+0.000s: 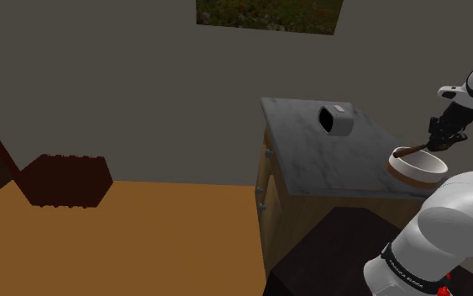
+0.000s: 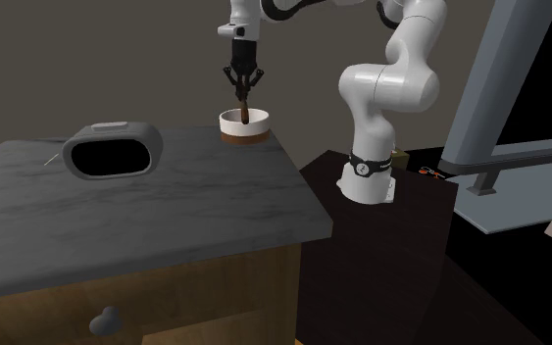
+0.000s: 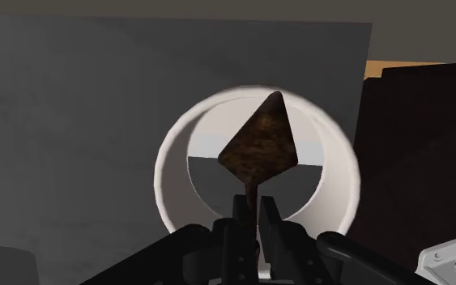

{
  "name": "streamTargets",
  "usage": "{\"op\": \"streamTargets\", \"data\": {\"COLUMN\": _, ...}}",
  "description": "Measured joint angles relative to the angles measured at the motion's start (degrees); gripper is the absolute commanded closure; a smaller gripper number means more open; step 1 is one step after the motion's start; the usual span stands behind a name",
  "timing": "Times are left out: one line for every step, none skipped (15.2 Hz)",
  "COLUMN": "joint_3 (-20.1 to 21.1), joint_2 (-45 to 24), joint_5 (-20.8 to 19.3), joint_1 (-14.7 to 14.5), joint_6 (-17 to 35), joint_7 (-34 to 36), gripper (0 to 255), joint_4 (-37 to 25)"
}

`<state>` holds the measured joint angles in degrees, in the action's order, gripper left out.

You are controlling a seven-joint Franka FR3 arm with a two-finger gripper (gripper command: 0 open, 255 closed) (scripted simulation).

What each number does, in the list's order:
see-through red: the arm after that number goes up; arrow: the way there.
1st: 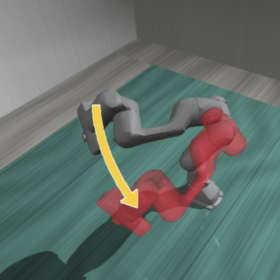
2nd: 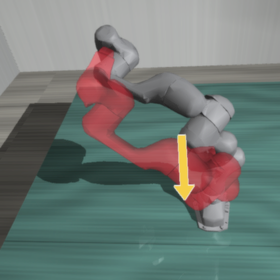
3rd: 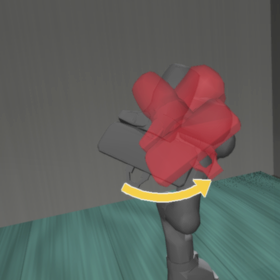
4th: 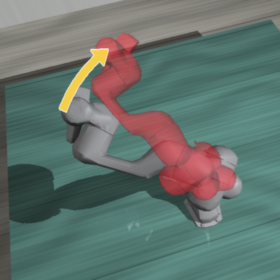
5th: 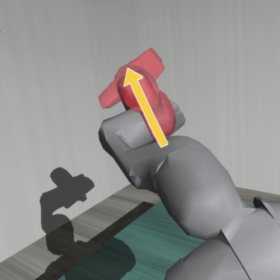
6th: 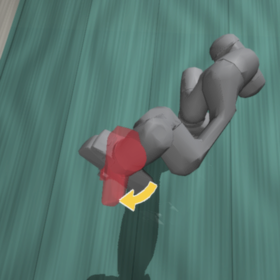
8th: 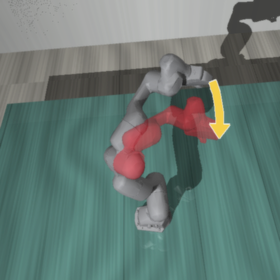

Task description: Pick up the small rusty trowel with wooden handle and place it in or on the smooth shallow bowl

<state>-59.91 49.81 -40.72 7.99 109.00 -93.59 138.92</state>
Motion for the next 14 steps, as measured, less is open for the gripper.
{"op": "streamTargets", "data": {"joint_3": -0.6, "joint_2": -0.1, "joint_5": -0.4, "joint_1": 0.0, "joint_6": 0.7, "joint_7": 0.1, "gripper": 255, "joint_4": 0.6}}
{"op": "streamTargets", "data": {"joint_3": -1.1, "joint_2": -0.2, "joint_5": -0.7, "joint_1": -0.1, "joint_6": 1.4, "joint_7": 0.2, "gripper": 255, "joint_4": 1.0}}
{"op": "streamTargets", "data": {"joint_3": -1.6, "joint_2": -0.3, "joint_5": -1.2, "joint_1": -0.1, "joint_6": 2.1, "joint_7": 0.3, "gripper": 255, "joint_4": 1.6}}
{"op": "streamTargets", "data": {"joint_3": -2.2, "joint_2": -0.4, "joint_5": -1.6, "joint_1": -0.1, "joint_6": 3.0, "joint_7": 0.5, "gripper": 255, "joint_4": 2.3}}
{"op": "streamTargets", "data": {"joint_3": -2.8, "joint_2": -0.6, "joint_5": -2.0, "joint_1": -0.2, "joint_6": 3.7, "joint_7": 0.5, "gripper": 255, "joint_4": 2.7}}
{"op": "streamTargets", "data": {"joint_3": -3.5, "joint_2": -0.9, "joint_5": -2.3, "joint_1": -0.5, "joint_6": 4.4, "joint_7": 0.7, "gripper": 255, "joint_4": 2.9}}
{"op": "streamTargets", "data": {"joint_3": -4.1, "joint_2": -1.0, "joint_5": -2.7, "joint_1": -0.6, "joint_6": 5.1, "joint_7": 0.8, "gripper": 255, "joint_4": 3.4}}
{"op": "streamTargets", "data": {"joint_3": -4.7, "joint_2": -1.2, "joint_5": -3.1, "joint_1": -0.7, "joint_6": 5.8, "joint_7": 0.8, "gripper": 255, "joint_4": 3.8}}
{"op": "streamTargets", "data": {"joint_3": -5.2, "joint_2": -1.4, "joint_5": -3.3, "joint_1": -0.9, "joint_6": 6.3, "joint_7": 0.8, "gripper": 255, "joint_4": 4.0}}
{"op": "streamTargets", "data": {"joint_3": -5.3, "joint_2": -1.4, "joint_5": -3.4, "joint_1": -0.9, "joint_6": 6.4, "joint_7": 0.9, "gripper": 255, "joint_4": 4.0}}
{"op": "streamTargets", "data": {"joint_3": -5.3, "joint_2": -1.4, "joint_5": -3.5, "joint_1": -0.9, "joint_6": 6.5, "joint_7": 0.9, "gripper": 255, "joint_4": 4.0}}
{"op": "streamTargets", "data": {"joint_3": -5.4, "joint_2": -1.4, "joint_5": -3.5, "joint_1": -0.9, "joint_6": 6.5, "joint_7": 0.9, "gripper": 255, "joint_4": 4.0}}
{"op": "streamTargets", "data": {"joint_3": -5.4, "joint_2": -1.4, "joint_5": -3.5, "joint_1": -0.9, "joint_6": 6.5, "joint_7": 0.9, "gripper": 255, "joint_4": 4.0}}
{"op": "streamTargets", "data": {"joint_3": -5.4, "joint_2": -1.4, "joint_5": -3.5, "joint_1": -0.9, "joint_6": 6.6, "joint_7": 0.9, "gripper": 255, "joint_4": 4.1}}
